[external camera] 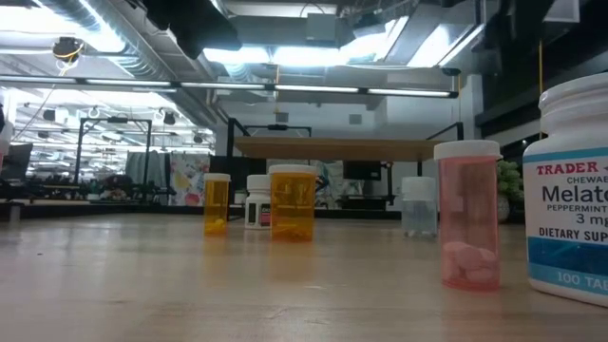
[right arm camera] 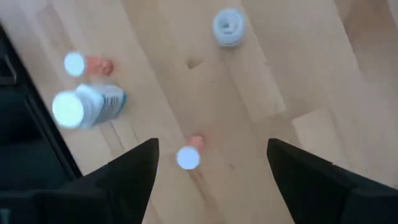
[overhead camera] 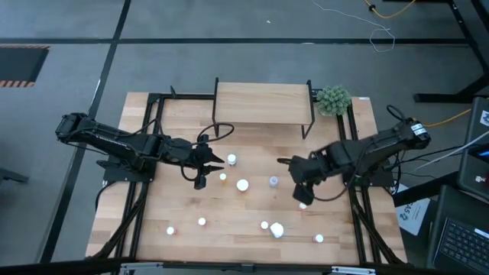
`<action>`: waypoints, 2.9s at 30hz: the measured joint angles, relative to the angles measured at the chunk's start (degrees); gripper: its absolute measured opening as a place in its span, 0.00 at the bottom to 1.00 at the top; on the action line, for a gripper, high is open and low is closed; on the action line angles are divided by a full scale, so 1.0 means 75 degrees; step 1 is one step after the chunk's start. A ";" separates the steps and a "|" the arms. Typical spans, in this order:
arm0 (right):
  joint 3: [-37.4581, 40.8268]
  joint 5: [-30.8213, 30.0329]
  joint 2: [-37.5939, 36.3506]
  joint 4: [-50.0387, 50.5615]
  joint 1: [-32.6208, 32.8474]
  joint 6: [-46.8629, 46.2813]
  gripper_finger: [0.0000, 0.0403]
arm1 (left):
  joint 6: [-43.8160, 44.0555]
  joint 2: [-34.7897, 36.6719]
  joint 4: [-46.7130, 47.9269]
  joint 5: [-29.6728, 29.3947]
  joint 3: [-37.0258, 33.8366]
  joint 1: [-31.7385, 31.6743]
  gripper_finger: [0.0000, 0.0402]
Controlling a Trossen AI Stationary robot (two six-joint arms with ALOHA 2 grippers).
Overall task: Pick and place medicine bottles onto shelf by color
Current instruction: Put the top right pink pill bottle on the shelf
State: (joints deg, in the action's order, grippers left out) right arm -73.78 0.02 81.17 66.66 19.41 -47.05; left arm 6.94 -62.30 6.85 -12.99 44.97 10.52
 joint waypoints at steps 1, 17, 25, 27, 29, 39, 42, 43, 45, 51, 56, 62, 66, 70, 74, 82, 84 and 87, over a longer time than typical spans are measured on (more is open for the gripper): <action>-0.0001 -0.0108 0.0014 -0.0001 0.0141 -0.0465 0.74 | 0.0000 0.0000 0.0003 0.0000 0.0000 0.0000 0.24; -0.0003 -0.0273 0.1424 -0.0082 0.1764 -0.2316 0.68 | 0.0002 0.0000 0.0001 0.0000 0.0000 0.0002 0.24; -0.0003 -0.0526 0.1986 0.0055 0.1841 -0.2035 0.68 | -0.0037 0.0000 0.0001 0.0000 0.0000 0.0000 0.24; -0.0003 -0.0554 0.2007 0.0307 0.1838 -0.1846 0.68 | -0.0112 0.0000 0.0001 0.0000 0.0000 0.0003 0.24; -0.0003 -0.0555 0.1978 0.0646 0.1786 -0.1821 0.68 | -0.0183 0.0000 0.0001 0.0000 0.0000 0.0002 0.24; -0.0003 -0.0635 0.1750 0.0830 0.1913 -0.1237 0.68 | -0.0184 0.0000 -0.0001 0.0000 0.0000 0.0000 0.24; -0.0003 -0.0561 0.1705 0.1054 0.2172 -0.0868 0.68 | -0.0181 0.0000 0.0001 0.0000 0.0000 0.0003 0.24; -0.0003 -0.0579 0.1650 0.1114 0.2283 -0.0806 0.68 | -0.0184 0.0000 0.0001 0.0000 0.0000 0.0002 0.24; -0.0003 -0.0918 0.1504 0.1343 0.2538 -0.0749 0.68 | -0.0184 0.0000 0.0001 0.0000 0.0000 0.0000 0.24; 0.0113 -0.2347 0.0860 0.1622 0.3258 -0.1813 0.68 | -0.0201 0.0000 0.0001 0.0000 0.0000 0.0002 0.24; 0.1086 -0.2535 0.0239 0.0903 0.3648 -0.2786 0.68 | -0.0201 0.0000 -0.0002 0.0000 0.0000 0.0000 0.24; 0.2292 -0.1730 -0.0077 -0.1138 0.3607 -0.3111 0.68 | -0.0201 0.0000 0.0000 0.0000 0.0000 0.0001 0.24; 0.2384 -0.1595 -0.0080 -0.2086 0.3405 -0.3033 0.68 | -0.0201 0.0000 0.0001 0.0000 0.0000 0.0000 0.24; 0.2154 -0.1651 -0.0083 -0.2330 0.3244 -0.2736 0.68 | -0.0201 0.0000 -0.0002 0.0000 0.0000 0.0000 0.24; 0.2109 -0.1618 -0.0048 -0.2787 0.2987 -0.2683 0.68 | -0.0201 0.0000 0.0001 0.0000 0.0000 0.0003 0.24; 0.2107 -0.0769 0.0416 -0.2877 0.2490 -0.2662 0.68 | -0.0201 0.0003 0.0000 0.0000 0.0000 0.0000 0.24; 0.2107 -0.0638 0.0544 -0.2811 0.2395 -0.2657 0.68 | -0.0201 0.0003 -0.0002 0.0000 0.0000 0.0002 0.24; 0.2107 -0.0590 0.0699 -0.2693 0.2315 -0.2651 0.68 | -0.0201 0.0003 -0.0002 0.0000 0.0000 0.0001 0.24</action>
State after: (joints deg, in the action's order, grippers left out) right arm -57.98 -4.40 86.42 46.46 36.77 -66.94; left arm 5.43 -62.28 6.83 -12.99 44.97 10.54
